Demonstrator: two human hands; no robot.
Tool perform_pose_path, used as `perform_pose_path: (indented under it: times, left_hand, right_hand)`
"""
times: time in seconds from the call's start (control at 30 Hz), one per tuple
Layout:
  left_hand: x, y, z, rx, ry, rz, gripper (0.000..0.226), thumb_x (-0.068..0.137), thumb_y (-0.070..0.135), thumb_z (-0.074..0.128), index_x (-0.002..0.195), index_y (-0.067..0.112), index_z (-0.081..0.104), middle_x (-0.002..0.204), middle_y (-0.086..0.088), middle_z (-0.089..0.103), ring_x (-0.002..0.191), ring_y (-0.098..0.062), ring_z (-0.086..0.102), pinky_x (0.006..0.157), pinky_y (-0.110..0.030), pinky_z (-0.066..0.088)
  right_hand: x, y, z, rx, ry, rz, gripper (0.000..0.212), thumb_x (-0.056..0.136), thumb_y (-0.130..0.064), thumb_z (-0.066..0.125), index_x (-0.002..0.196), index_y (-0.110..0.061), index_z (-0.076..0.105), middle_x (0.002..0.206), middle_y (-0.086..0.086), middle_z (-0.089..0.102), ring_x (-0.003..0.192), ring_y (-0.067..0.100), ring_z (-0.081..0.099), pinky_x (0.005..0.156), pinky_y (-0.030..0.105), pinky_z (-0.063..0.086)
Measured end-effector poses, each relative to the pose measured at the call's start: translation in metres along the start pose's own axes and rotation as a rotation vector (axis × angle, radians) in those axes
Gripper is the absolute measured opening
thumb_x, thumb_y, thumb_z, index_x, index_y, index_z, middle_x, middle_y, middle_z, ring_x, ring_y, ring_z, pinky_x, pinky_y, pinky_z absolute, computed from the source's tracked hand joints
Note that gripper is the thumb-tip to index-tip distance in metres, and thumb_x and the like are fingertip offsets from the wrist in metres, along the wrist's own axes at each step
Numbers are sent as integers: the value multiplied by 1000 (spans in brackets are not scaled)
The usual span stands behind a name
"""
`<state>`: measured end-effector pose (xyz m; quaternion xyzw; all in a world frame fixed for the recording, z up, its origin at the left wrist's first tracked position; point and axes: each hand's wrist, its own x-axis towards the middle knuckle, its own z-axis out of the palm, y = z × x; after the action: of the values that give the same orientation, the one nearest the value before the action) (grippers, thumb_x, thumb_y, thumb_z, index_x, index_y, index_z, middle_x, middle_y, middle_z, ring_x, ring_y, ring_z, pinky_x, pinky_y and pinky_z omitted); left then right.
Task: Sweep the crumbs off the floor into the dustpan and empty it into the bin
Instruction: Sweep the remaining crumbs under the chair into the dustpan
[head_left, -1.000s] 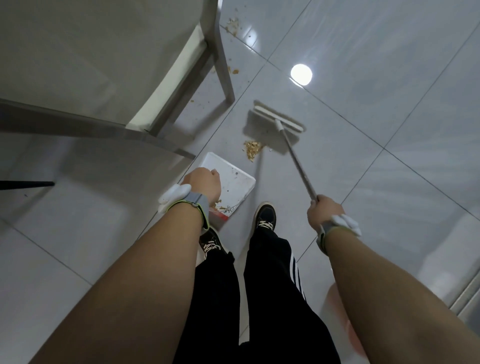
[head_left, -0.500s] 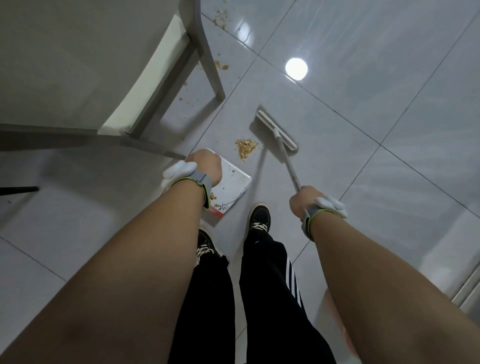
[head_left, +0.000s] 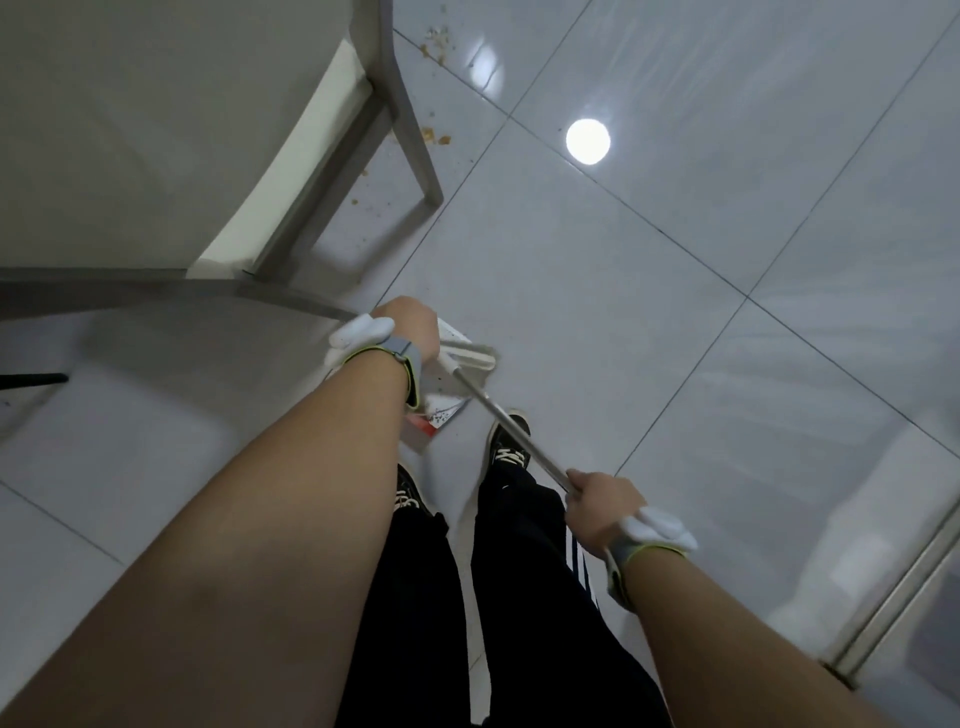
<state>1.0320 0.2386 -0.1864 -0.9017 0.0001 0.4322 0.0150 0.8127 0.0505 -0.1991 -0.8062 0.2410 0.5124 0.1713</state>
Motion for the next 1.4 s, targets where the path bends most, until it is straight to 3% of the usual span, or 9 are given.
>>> perform_pose_path:
  times: [0.23,0.33,0.4,0.5,0.83,1.0,1.17,1.27,1.4]
  left_hand:
    - [-15,-36,32,-94,57,-94,35,101,16,38,129,0,51,115,-19,62,102,-34,62,74,-38,50]
    - [-11,-60,46,-107,110,-85,43,102,21,31,97,-3,66,103,-25,66,95,-39,63,78,-40,51]
    - [-8,-67,54,-133,134,-85,48,103,26,29,80,2,63,97,-25,68,89,-38,64,75,-36,49]
    - [-7,-68,62,-73,120,-76,47,104,22,29,94,-3,67,101,-24,68,91,-38,65,76,-37,51]
    - [-31,-93,55,-77,23,-74,35,101,15,34,124,1,56,111,-19,65,97,-34,63,69,-34,46]
    - [-35,-117,58,-90,49,-104,38,102,16,30,104,1,64,102,-21,67,94,-36,64,71,-36,50]
    - [-26,-121,69,-100,78,-125,49,104,25,26,96,-2,66,100,-22,68,93,-37,64,70,-34,45]
    - [-27,-121,68,-110,85,-136,50,104,27,27,96,-1,66,101,-21,69,94,-37,64,70,-33,44]
    - [-34,-122,62,-192,76,-138,56,105,30,25,97,-5,68,99,-24,69,93,-38,65,73,-37,50]
  right_hand:
    - [35,-23,-26,-8,104,165,17,92,-21,45,95,-17,61,98,8,68,73,25,60,72,30,50]
    - [46,-41,-25,-44,124,204,17,90,-19,50,75,-15,55,90,4,66,59,18,53,69,27,50]
    - [47,-50,-13,-42,126,178,14,89,-18,51,89,-10,63,95,3,65,79,23,64,67,28,45]
    - [36,-60,12,-166,119,72,19,83,-22,52,97,-20,64,103,3,67,99,25,67,67,29,43]
    - [-4,-35,45,-211,110,-68,9,84,-28,37,83,-26,46,84,3,63,67,25,60,54,29,39]
    - [39,-64,21,-208,175,40,13,87,-26,42,91,-21,53,104,5,64,88,27,65,60,30,41]
    - [58,-94,19,-254,157,38,22,86,-24,50,65,-21,44,89,-5,60,72,17,59,50,20,32]
    - [38,-91,30,-230,94,13,3,82,-22,52,80,-21,54,93,-3,62,81,20,63,66,27,41]
    - [12,-67,47,-152,-7,-64,31,69,-12,47,95,-28,54,97,2,66,77,26,62,62,27,44]
